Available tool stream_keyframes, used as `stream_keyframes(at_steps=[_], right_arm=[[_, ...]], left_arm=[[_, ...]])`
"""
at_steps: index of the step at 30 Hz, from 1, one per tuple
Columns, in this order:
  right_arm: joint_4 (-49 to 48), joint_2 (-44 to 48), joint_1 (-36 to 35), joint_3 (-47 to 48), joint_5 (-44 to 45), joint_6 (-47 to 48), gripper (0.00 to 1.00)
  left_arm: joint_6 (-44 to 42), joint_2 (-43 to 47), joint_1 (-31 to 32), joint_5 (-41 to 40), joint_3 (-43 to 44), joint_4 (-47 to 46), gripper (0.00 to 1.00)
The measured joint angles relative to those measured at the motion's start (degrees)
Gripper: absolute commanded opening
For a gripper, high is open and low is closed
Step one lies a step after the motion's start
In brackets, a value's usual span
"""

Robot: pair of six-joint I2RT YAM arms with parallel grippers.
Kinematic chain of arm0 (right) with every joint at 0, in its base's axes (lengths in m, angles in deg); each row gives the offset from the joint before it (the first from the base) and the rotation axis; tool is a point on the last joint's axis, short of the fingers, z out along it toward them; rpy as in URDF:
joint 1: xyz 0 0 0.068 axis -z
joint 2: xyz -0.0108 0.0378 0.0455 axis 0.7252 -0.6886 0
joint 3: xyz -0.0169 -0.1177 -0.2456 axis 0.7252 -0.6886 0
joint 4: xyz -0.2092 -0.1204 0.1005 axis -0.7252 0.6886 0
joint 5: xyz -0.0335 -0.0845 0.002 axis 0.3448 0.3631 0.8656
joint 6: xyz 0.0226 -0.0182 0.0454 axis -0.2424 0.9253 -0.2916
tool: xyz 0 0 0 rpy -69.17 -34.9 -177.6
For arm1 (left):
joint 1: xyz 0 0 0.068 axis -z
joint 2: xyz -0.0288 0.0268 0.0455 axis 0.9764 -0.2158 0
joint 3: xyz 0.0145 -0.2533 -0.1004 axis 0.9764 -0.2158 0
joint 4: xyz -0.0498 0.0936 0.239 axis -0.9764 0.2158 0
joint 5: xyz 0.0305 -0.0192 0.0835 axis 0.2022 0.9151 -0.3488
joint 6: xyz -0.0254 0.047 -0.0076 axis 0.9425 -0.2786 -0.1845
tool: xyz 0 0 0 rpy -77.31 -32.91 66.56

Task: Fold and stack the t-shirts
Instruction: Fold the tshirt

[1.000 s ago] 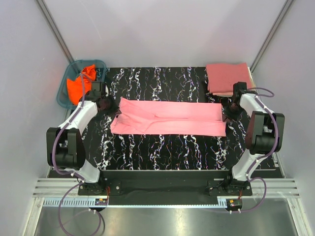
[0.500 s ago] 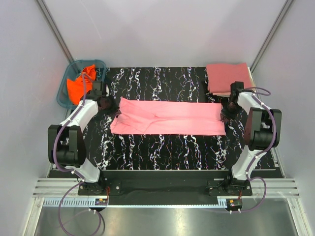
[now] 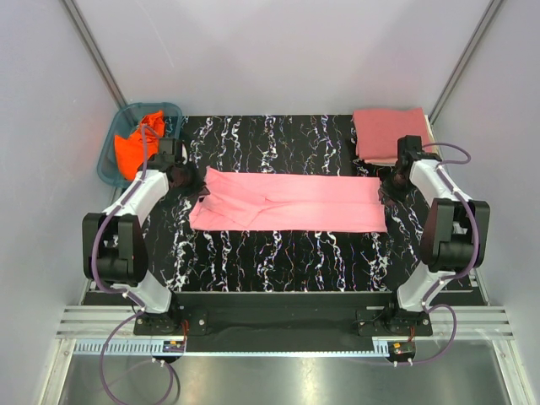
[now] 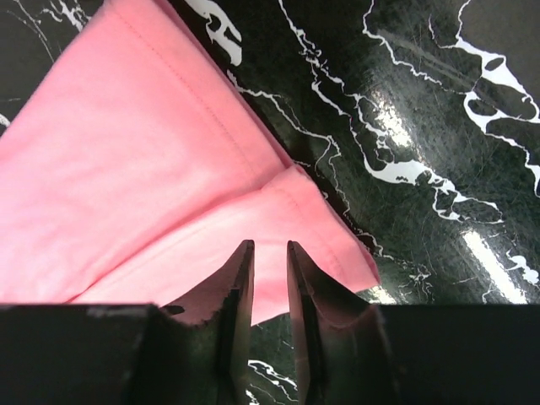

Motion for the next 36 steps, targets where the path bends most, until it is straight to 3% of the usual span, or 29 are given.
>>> stream_keyframes(at_steps=[14,36], right_arm=[[-4.5,-4.6,-0.4,-6.3,-1.5,-0.5,0.24],[-5.2,-4.0,-0.5,-6.8,-0.2,-0.3,0.22]], left_arm=[[-1.3,-4.3,0.0,1.3,4.1,0.3,0.00],[-5.7,-10.8,0.0,3.7,11.3,0.6,0.02]])
